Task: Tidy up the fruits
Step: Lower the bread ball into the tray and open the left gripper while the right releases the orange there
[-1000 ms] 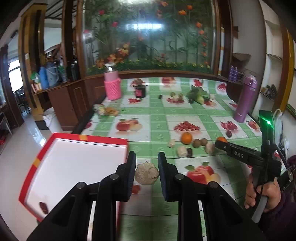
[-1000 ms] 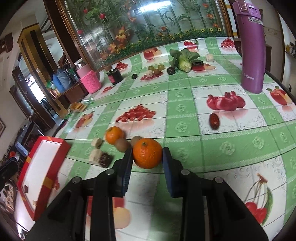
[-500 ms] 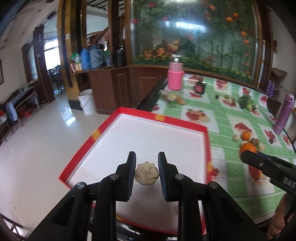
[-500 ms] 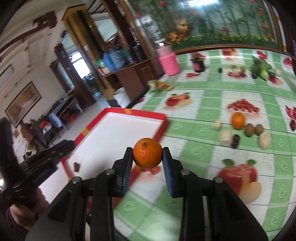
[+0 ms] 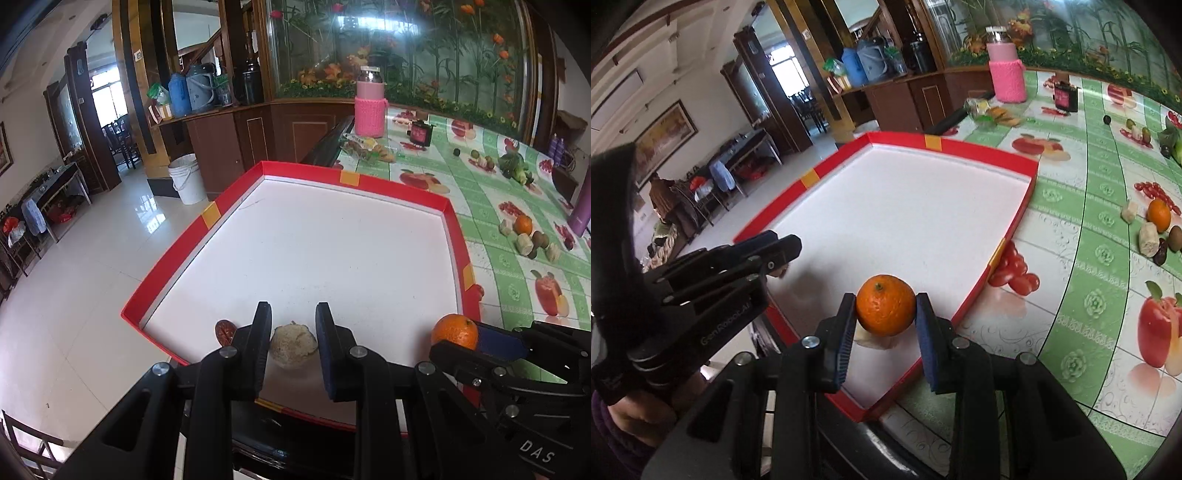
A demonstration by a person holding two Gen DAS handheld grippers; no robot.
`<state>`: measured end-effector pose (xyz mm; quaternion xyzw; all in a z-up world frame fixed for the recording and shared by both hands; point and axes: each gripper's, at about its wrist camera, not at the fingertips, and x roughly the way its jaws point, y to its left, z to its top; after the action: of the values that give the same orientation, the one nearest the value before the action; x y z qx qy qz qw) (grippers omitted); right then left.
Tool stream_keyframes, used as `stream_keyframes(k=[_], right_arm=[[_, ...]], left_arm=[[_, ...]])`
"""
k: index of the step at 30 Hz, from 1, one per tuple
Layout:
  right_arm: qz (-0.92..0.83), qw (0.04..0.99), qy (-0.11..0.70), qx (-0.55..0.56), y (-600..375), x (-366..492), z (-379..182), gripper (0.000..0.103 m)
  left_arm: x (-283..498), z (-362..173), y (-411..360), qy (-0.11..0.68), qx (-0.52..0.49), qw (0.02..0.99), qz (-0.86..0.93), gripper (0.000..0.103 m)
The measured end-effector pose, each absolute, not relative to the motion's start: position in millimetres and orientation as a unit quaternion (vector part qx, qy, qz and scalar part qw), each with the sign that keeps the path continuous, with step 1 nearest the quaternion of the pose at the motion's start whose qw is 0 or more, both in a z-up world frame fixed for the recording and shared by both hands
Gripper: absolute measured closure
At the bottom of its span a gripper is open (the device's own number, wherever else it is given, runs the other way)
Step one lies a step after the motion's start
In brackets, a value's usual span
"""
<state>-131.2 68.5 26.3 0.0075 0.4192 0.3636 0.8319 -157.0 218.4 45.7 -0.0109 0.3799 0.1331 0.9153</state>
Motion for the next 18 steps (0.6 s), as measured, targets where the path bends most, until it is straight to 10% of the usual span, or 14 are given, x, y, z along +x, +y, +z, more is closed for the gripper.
stream_keyframes(k=[11, 18], right_arm=[[0.364, 0.836, 0.411, -0.014, 75, -133, 24, 0.067], [0.371, 0.843, 0.388, -0.016, 71, -144, 31, 0.048]], left_arm=[[-162, 40, 224, 0.387, -0.001, 0.908, 0.162, 0.078], [-164, 39, 225, 0.389, 0.001, 0.905, 0.171, 0.061]])
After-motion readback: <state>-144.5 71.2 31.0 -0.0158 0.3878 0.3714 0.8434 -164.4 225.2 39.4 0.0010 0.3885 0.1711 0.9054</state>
